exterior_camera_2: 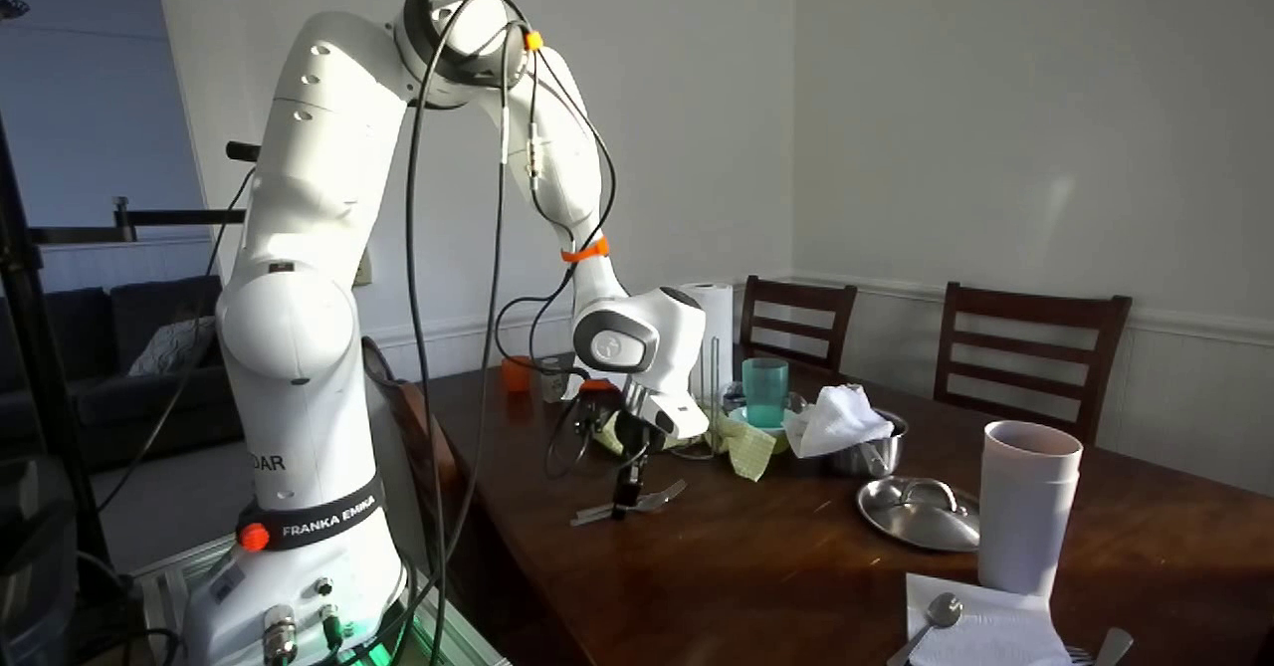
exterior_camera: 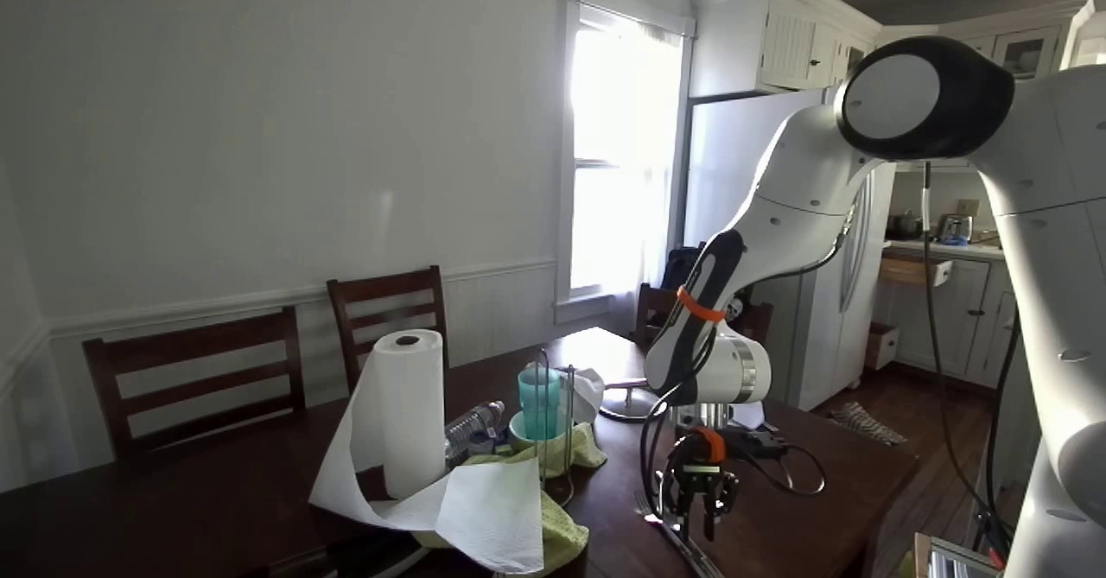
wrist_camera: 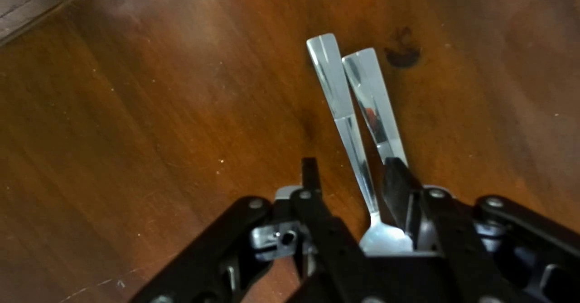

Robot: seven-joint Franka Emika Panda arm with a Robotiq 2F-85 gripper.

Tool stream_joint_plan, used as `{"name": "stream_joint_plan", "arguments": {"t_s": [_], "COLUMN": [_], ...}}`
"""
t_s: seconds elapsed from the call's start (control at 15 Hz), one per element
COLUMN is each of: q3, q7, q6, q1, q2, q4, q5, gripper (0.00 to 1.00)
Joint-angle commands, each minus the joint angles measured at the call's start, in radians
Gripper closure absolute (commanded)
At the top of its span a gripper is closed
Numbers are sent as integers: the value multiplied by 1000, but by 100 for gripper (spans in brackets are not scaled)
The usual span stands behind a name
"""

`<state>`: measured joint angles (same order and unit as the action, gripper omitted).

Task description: Pick up the silver spoon and put it on the white kitchen paper on the right

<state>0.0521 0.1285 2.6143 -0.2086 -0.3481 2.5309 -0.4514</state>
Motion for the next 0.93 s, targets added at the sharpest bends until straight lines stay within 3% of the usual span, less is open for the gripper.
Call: {"name": "stream_joint_plan", "arguments": {"t_s": [0.0,0.87], "q3": [-3,-18], "q7": [-41,-82], "q6": [-33,-66], "q1": [-18,-37], "q2": [-12,-60], "q4": [-21,-68], "q5": [-20,-41], "gripper": [57,56]}}
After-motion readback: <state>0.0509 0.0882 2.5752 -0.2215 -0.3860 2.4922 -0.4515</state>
